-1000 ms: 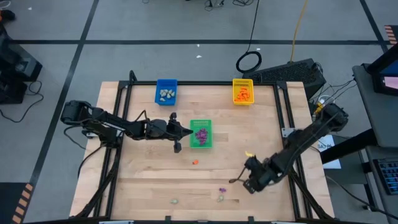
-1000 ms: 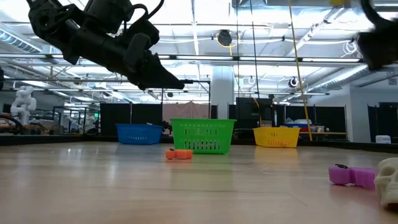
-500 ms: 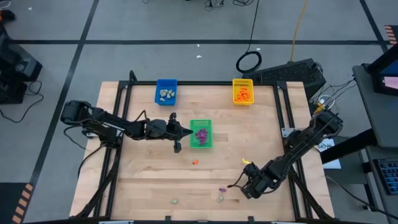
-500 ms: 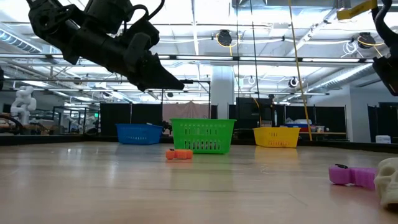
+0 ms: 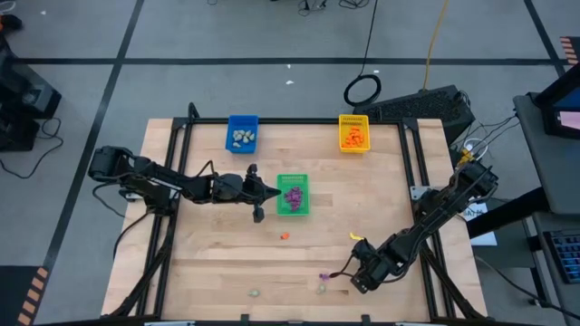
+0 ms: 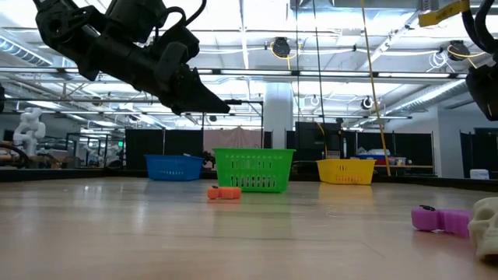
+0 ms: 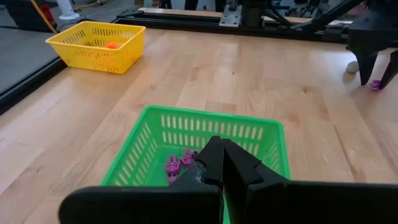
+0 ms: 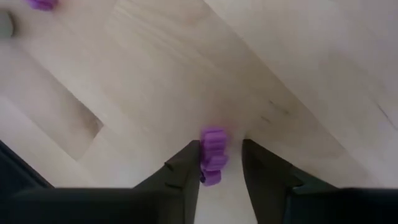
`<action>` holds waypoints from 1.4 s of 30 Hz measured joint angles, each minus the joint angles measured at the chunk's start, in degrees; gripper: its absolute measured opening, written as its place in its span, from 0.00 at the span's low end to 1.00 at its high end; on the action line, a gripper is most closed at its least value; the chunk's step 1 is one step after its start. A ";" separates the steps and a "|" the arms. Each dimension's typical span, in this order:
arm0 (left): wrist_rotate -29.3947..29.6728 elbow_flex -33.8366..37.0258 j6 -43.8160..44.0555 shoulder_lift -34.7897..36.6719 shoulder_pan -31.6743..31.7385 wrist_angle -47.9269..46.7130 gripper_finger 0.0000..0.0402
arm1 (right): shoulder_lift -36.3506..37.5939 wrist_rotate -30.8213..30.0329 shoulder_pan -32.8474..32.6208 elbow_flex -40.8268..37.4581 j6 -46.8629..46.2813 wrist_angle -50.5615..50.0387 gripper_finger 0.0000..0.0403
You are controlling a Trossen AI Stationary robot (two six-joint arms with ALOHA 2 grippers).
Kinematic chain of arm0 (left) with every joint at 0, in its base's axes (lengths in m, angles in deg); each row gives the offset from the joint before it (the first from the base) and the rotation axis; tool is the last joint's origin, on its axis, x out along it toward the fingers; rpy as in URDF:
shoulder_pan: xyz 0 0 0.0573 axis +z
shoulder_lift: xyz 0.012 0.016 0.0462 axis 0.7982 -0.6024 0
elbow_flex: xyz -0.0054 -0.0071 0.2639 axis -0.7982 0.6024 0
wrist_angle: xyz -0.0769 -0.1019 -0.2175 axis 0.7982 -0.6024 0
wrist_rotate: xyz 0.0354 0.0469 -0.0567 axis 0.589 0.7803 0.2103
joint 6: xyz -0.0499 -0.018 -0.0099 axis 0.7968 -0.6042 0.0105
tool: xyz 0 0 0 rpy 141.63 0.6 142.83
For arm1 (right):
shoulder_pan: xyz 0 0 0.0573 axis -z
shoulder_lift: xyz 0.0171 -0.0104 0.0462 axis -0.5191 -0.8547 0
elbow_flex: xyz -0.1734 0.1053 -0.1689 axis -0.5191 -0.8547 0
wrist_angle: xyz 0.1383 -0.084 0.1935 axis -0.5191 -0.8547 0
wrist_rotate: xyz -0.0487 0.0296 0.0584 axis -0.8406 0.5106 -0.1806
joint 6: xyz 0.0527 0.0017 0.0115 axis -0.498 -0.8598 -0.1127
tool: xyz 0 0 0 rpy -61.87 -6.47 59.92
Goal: Sort Halloween decoration
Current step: Put the purple skeleton toy into the green bin
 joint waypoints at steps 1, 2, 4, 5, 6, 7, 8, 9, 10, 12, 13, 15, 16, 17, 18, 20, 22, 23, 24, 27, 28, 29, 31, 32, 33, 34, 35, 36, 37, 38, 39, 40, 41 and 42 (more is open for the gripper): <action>0.00 0.00 0.00 0.00 0.00 0.01 0.00 | 0.00 -0.05 0.00 0.00 0.65 0.01 0.25; 0.00 0.00 0.00 0.00 0.00 0.01 0.00 | -0.02 -0.13 0.00 0.00 1.37 0.04 0.22; 0.00 0.00 0.02 0.00 0.00 0.03 0.00 | -0.03 -0.17 -0.02 -0.02 2.90 0.32 0.17; 0.04 0.00 0.04 0.00 0.00 0.03 0.00 | -0.04 -0.17 -0.02 -0.05 3.85 0.66 0.14; 0.23 0.00 0.30 0.00 0.00 0.05 0.00 | -0.04 -0.17 -0.02 -0.07 4.90 1.08 0.11; 0.61 0.00 0.85 0.00 0.00 0.08 0.00 | 0.06 -0.19 -0.02 -0.07 6.01 1.45 0.09; 1.07 0.01 1.42 0.00 0.00 0.19 0.00 | 0.18 -0.36 -0.02 -0.03 7.19 1.61 0.06; 1.33 0.19 1.53 0.00 0.00 0.60 0.00 | 0.23 -0.88 -0.02 0.42 8.54 1.17 0.04; 1.48 0.40 1.54 0.01 0.00 0.75 0.00 | 0.08 -2.29 -0.06 1.43 10.16 0.65 0.02; 1.74 0.81 2.05 0.00 0.00 0.69 0.00 | -0.12 -5.64 0.29 4.18 13.93 -0.87 0.02; 1.76 1.01 2.61 0.00 0.00 0.67 0.00 | 0.06 -7.02 0.62 5.62 16.00 -1.81 0.02; 1.79 1.16 2.91 0.00 0.00 0.60 0.00 | 0.28 -9.84 1.90 8.09 20.08 -3.27 0.02; 1.84 1.16 2.93 0.00 0.00 0.62 0.00 | 0.17 -11.24 2.72 9.26 22.20 -3.71 0.02; 1.89 1.16 2.95 0.00 -0.06 0.69 0.00 | 0.09 -12.95 3.69 10.16 24.12 -4.24 0.02; 2.16 1.16 2.94 0.00 -0.16 0.76 0.00 | 0.06 -15.01 4.91 11.41 26.16 -5.21 0.02; 3.79 1.16 2.93 0.00 -0.63 1.26 0.00 | 0.23 -19.13 7.96 13.54 31.15 -6.21 0.02; 5.19 1.16 2.79 0.00 -1.07 1.61 0.00 | 0.29 -21.68 11.45 14.83 36.75 -5.78 0.02; 5.64 1.16 2.56 0.00 -1.27 1.63 0.00 | 0.23 -22.78 13.46 15.22 39.87 -5.28 0.02; 5.74 1.16 2.51 0.00 -1.50 1.60 0.00 | 0.19 -23.52 15.38 15.52 42.81 -4.65 0.02; 5.77 1.16 2.49 0.00 -1.91 1.55 0.00 | 0.19 -24.82 21.57 15.82 52.16 0.04 0.02; 5.78 1.16 2.50 0.00 -2.11 1.50 0.00 | 0.15 -24.85 23.65 15.82 55.18 1.92 0.02; 5.79 1.16 2.51 0.00 -2.29 1.47 0.00 | -0.22 -24.72 25.68 15.82 58.10 4.10 0.02; 5.82 1.16 2.53 0.00 -2.65 1.44 0.00 | -1.32 -23.63 29.30 15.87 63.93 9.21 0.02; 5.87 1.16 2.54 0.00 -2.86 1.38 0.00 | -2.12 -22.08 30.96 15.87 66.48 11.36 0.02; 6.03 1.16 2.54 0.00 -3.04 1.19 0.00 | -2.84 -20.51 32.44 15.87 68.49 12.94 0.02; 6.29 1.16 2.57 0.00 -3.27 0.80 0.00 | -3.77 -19.38 33.79 15.87 69.99 14.33 0.02; 6.81 1.16 2.81 0.00 -3.52 0.23 0.00 | -4.70 -18.28 35.04 15.87 71.15 15.40 0.02; 7.42 1.16 2.82 0.00 -3.83 -0.35 0.00 | -5.50 -17.91 36.10 15.87 72.02 15.75 0.02; 7.93 1.16 2.83 0.00 -4.17 -0.85 0.00 | -6.34 -17.21 37.11 15.87 72.54 15.61 0.02; 8.32 1.16 2.85 0.00 -4.44 -1.35 0.00 | -7.08 -16.96 37.97 15.87 72.79 15.72 0.02; 8.60 1.16 2.88 0.00 -4.71 -1.78 0.00 | -7.81 -16.92 38.68 15.85 72.86 16.01 0.03; 8.72 1.18 2.92 0.00 -5.00 -1.96 0.00 | -8.46 -16.88 39.27 15.85 72.87 16.22 0.03; 8.79 1.18 2.93 0.00 -5.27 -2.05 0.00 | -8.93 -16.83 39.68 15.87 72.82 16.32 0.04; 8.81 1.18 2.93 0.00 -5.56 -2.04 0.00 | -9.40 -16.70 39.97 15.85 72.82 16.37 0.06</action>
